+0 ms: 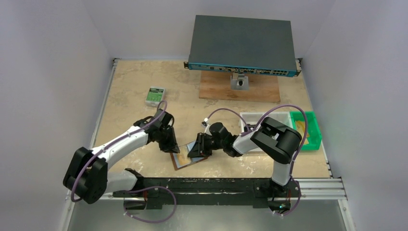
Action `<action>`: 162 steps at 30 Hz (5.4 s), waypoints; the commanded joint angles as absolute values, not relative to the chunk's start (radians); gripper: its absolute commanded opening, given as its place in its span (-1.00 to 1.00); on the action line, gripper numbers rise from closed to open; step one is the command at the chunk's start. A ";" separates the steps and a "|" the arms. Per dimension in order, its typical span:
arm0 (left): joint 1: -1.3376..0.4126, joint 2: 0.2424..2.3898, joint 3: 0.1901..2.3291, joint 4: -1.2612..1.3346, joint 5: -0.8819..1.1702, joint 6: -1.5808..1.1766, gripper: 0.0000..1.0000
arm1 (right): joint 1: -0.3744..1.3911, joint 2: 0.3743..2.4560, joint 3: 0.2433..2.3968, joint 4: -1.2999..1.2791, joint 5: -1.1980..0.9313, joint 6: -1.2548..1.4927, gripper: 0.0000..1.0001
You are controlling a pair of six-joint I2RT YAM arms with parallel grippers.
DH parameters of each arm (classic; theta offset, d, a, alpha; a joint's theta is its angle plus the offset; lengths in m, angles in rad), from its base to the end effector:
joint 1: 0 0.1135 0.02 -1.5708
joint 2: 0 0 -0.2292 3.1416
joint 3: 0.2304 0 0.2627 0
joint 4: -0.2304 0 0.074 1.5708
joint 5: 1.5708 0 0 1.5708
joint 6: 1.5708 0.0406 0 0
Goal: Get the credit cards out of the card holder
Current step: Remove the credit card from the card holder.
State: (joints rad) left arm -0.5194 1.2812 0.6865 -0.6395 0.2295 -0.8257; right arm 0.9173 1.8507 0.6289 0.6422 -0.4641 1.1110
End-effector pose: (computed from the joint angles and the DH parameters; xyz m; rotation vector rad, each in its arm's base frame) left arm 0.2016 -0.1259 0.1324 -0.3949 2.9390 -0.5811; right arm 0.1798 0.2647 0.0535 -0.0783 2.5914 1.5014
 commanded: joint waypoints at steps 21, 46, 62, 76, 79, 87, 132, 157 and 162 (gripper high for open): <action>-0.566 1.341 0.659 -0.599 0.209 -0.816 -0.93 | 0.918 1.896 0.596 0.684 -0.467 1.144 -0.35; -0.575 1.457 0.656 -0.621 0.132 -0.847 -1.00 | 0.874 1.896 0.497 0.884 -0.508 1.222 -0.39; -0.574 1.455 0.660 -0.633 0.130 -0.843 -1.00 | 0.854 1.942 0.456 1.017 -0.523 1.282 -0.76; -0.572 1.461 0.663 -0.653 0.110 -0.838 -1.00 | 0.840 1.911 0.425 0.993 -0.487 1.267 -1.00; -0.571 1.457 0.664 -0.658 0.106 -0.835 -1.00 | 0.837 1.895 0.416 0.978 -0.468 1.263 -1.00; -0.570 1.459 0.664 -0.654 0.113 -0.825 -1.00 | 0.838 1.866 0.450 0.907 -0.456 1.204 -0.79; -0.571 1.488 0.680 -0.632 0.142 -0.822 -1.00 | 0.865 1.948 0.528 0.878 -0.504 1.184 -1.00; -0.548 1.460 0.643 -0.645 0.130 -0.802 -1.00 | 0.824 1.855 0.423 0.852 -0.398 1.204 -1.00; -0.547 1.465 0.647 -0.653 0.117 -0.803 -1.00 | 0.824 1.850 0.417 0.859 -0.397 1.204 -1.00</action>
